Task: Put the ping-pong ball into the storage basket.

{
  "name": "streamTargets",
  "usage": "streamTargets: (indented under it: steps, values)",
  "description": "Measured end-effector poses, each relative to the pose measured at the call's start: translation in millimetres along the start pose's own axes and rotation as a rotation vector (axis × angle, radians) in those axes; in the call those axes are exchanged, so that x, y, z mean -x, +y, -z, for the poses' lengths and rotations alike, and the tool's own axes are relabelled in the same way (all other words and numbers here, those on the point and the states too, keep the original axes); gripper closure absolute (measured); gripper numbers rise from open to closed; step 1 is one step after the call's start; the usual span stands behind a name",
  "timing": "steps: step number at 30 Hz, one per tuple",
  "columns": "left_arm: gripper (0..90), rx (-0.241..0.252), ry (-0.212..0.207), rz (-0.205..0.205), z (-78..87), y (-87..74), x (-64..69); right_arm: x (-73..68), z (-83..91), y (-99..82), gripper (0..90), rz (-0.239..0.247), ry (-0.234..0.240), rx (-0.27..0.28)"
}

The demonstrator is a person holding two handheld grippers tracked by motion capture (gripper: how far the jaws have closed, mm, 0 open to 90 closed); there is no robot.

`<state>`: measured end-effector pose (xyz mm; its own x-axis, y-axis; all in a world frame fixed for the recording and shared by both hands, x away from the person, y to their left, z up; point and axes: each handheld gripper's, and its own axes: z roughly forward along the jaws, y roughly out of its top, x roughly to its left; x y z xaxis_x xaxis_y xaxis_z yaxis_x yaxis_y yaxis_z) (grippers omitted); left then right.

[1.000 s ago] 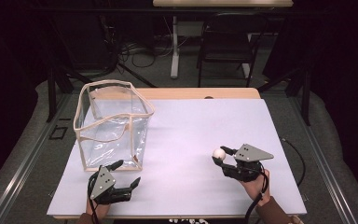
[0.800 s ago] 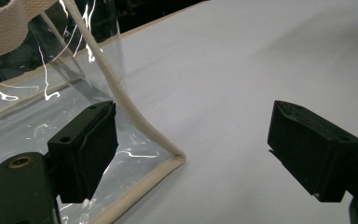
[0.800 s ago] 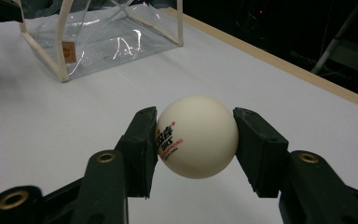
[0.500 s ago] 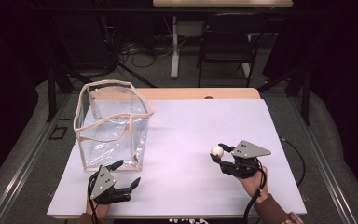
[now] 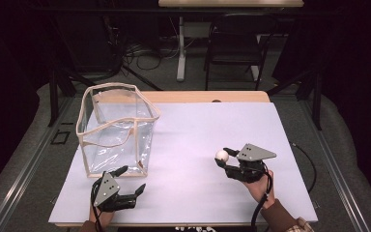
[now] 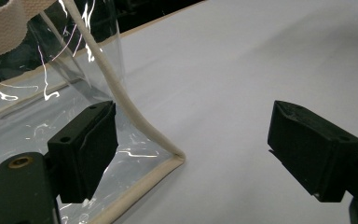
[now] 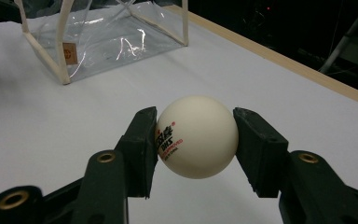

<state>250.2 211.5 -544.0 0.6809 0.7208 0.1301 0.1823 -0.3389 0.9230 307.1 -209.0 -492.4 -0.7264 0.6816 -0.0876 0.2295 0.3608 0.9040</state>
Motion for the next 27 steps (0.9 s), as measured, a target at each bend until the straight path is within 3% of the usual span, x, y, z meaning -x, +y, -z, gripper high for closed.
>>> streamTargets:
  steps: [27]
  values:
    - [15.8,0.003,0.002,0.003,0.4,-0.3,0.2,0.3,-15.8,6.9,51.0,-0.004,0.028,-0.02]
